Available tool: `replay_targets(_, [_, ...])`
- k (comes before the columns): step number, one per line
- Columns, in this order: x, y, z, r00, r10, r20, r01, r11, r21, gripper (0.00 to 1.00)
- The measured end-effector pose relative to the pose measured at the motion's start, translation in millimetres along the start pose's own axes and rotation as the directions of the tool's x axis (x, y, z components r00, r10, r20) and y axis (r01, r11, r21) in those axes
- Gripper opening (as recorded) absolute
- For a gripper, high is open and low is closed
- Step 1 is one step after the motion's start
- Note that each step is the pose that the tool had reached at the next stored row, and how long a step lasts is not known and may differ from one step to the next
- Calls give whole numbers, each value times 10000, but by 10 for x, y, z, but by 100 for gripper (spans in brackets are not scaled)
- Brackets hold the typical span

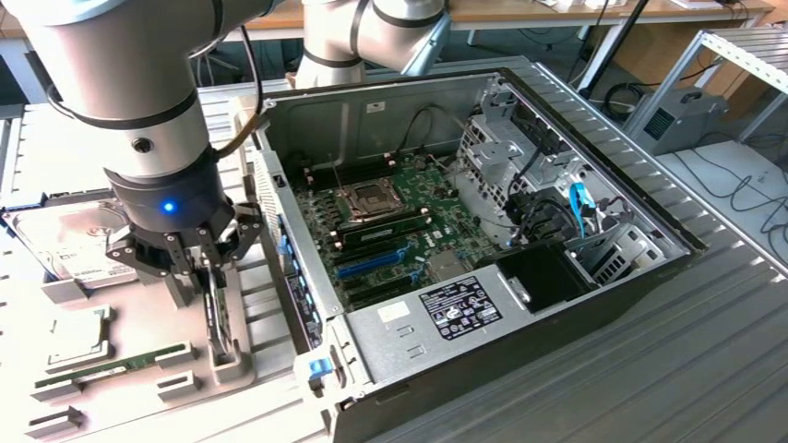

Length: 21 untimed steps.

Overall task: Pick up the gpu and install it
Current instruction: 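Pick up the gpu and move the gpu toward the slot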

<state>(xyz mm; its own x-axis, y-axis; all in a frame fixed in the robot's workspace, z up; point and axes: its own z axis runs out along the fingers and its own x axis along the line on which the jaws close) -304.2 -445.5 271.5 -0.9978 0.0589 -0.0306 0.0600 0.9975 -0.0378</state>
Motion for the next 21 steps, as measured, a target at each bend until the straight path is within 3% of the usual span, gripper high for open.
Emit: replay_targets(21, [-2, -3, -70, 10000, 0, -1, 0, 10000, 1, 26])
